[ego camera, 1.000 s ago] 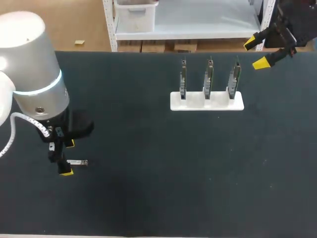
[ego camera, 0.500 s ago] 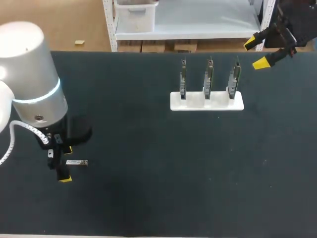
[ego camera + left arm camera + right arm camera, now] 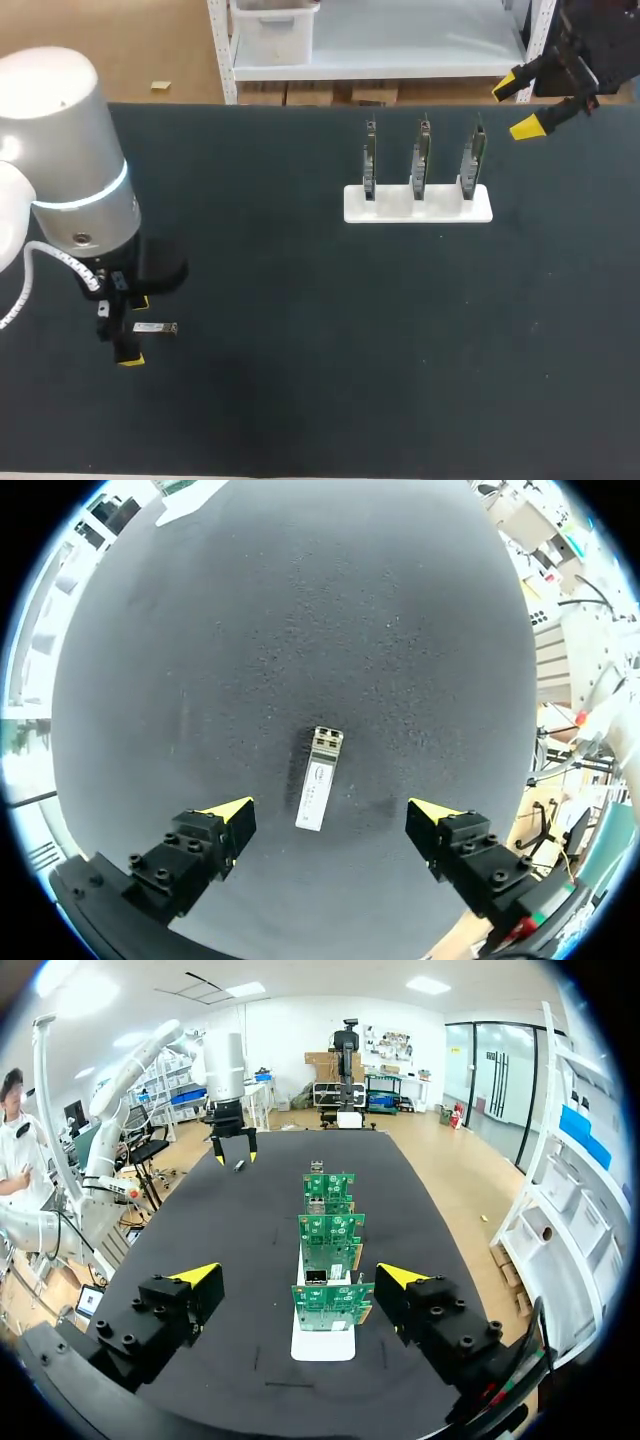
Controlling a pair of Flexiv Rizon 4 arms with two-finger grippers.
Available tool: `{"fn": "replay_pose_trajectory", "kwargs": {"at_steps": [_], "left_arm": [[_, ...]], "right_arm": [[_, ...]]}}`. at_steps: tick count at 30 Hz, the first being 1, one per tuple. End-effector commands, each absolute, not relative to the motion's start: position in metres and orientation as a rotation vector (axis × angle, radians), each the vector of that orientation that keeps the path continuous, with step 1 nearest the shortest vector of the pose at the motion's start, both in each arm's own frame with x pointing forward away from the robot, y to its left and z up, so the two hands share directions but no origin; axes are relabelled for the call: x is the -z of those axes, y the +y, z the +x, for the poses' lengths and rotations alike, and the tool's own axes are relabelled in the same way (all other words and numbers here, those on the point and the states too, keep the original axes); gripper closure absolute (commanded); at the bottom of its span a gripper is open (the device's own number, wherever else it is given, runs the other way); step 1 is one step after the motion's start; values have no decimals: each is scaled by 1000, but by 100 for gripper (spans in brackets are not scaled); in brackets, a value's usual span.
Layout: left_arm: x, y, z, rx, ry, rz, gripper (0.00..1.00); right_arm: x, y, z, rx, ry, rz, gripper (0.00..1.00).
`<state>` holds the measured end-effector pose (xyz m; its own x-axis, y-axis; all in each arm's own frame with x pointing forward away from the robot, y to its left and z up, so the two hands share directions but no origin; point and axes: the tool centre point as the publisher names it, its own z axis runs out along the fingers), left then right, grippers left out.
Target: Pick up the optical module with the left hand, and insert it into the network port with the right hand.
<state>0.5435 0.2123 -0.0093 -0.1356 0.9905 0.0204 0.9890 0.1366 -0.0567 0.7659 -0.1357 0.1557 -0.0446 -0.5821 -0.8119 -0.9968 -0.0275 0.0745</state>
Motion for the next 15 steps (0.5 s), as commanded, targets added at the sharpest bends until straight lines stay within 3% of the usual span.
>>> {"fn": "replay_pose_trajectory", "kwargs": {"at_steps": [1,15], "left_arm": [[14,212,547,-56,-2322,-2028,0],[27,213,545,-54,-2319,-2010,0]], "right_arm": [[-156,-135,764,-928,1682,-1661,0],[-156,-135,764,-928,1682,-1661,0]]}}
